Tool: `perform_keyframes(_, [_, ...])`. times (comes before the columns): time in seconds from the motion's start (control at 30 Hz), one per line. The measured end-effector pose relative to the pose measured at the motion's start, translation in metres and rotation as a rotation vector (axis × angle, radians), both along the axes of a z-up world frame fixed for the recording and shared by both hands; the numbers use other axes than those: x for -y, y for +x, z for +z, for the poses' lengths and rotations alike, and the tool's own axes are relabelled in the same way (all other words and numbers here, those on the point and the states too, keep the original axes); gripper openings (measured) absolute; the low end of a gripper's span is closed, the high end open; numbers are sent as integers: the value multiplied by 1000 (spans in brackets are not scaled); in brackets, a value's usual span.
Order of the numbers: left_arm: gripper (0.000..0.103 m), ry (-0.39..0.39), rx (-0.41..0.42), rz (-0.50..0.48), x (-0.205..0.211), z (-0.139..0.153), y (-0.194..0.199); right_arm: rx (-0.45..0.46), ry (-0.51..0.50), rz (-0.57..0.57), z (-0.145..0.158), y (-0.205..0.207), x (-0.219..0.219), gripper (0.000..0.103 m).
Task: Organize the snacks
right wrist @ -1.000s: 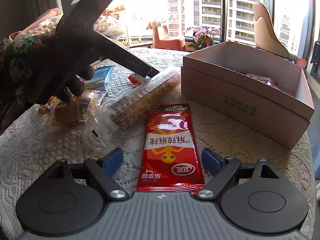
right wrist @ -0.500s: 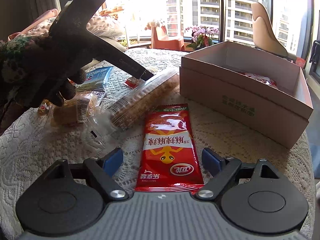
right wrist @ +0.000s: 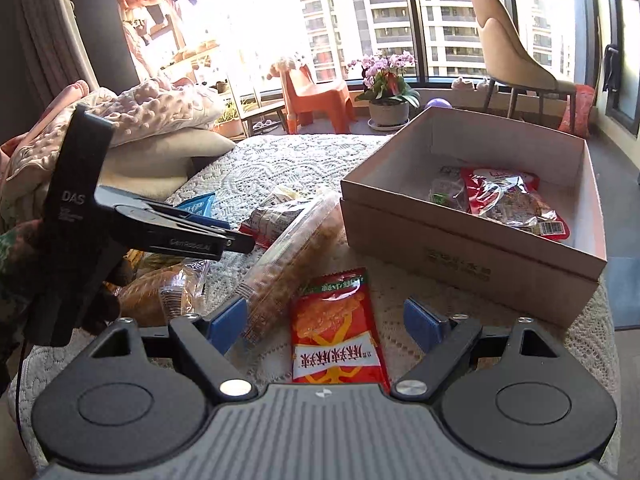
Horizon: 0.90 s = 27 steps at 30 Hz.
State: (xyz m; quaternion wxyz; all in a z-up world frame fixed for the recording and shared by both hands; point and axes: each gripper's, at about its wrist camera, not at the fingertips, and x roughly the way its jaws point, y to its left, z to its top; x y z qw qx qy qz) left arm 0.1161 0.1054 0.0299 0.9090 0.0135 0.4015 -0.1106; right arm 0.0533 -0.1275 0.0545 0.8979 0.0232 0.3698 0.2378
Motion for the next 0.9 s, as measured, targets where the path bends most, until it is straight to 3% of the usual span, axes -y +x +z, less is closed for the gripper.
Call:
perform_keyframes(0.13, [40, 1, 35, 26, -5, 6, -3, -102, 77, -27, -6, 30, -21, 86])
perform_keyframes(0.23, [40, 5, 57, 55, -7, 12, -3, -132, 46, -48, -16, 53, -41, 82])
perform_keyframes(0.33, [40, 12, 67, 62, -7, 15, -3, -115, -45, -30, -22, 55, -58, 61])
perform_keyframes(0.4, [40, 22, 65, 52, -4, 16, -4, -78, -115, 40, -19, 43, -66, 39])
perform_keyframes(0.47, [40, 29, 63, 37, 2, 16, -4, -76, -140, 65, -15, 30, -63, 34])
perform_keyframes(0.67, [40, 35, 64, -7, 19, 16, -4, -81, -102, 103, 0, -10, -22, 31])
perform_keyframes(0.83, [40, 41, 79, -29, 32, 19, -4, 10, -168, -1, 0, -37, 21, 31])
perform_keyframes(0.9, [40, 46, 98, -39, 38, 22, -2, 2, -143, -42, -4, -41, 39, 31])
